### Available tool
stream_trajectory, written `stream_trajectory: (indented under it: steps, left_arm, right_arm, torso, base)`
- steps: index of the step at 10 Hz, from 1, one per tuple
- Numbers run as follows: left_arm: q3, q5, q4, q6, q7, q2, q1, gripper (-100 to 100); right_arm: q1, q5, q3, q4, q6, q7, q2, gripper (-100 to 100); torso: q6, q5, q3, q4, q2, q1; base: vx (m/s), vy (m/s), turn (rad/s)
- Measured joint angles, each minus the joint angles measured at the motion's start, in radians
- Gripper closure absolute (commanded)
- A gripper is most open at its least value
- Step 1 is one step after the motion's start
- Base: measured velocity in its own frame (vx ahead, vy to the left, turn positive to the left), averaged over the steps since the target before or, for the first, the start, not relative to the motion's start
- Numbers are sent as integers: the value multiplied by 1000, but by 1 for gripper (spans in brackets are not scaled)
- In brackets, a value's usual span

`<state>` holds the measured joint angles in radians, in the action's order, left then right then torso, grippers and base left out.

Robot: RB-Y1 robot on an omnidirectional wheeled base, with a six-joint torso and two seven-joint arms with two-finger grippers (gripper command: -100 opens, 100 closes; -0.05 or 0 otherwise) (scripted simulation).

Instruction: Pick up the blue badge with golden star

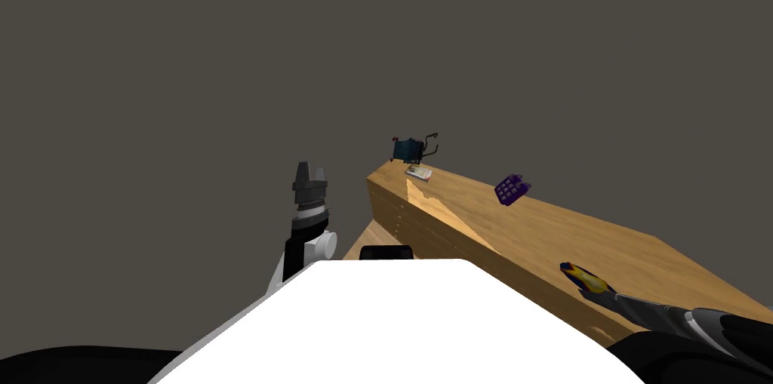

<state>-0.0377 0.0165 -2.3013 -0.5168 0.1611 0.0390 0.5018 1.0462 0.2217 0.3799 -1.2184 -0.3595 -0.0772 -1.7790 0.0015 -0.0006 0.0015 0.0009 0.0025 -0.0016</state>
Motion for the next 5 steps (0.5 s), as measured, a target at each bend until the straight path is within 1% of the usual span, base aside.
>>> stream_trajectory:
  steps: [1,3,4,5]
  left_arm:
    - [0,0,0,0,0,0,0,0]
    - [0,0,0,0,0,0,0,0]
    - [0,0,0,0,0,0,0,0]
    - [0,0,0,0,0,0,0,0]
  right_arm:
    - [15,11,-10,-8,11,-11,11,-100]
    - [-16,-17,11,-1,25,-3,42,-100]
    - [-18,-19,13,0,26,-1,44,100]
    - [-17,-19,13,0,26,-2,43,100]
  torso:
    - [0,0,0,0,1,-1]
    - [0,0,1,0,1,0]
    - [0,0,1,0,1,1]
    - [0,0,0,0,1,2]
  base:
    - [-6,-29,35]
    - [-11,-14,37]
    - [0,0,0]
    - [0,0,0]
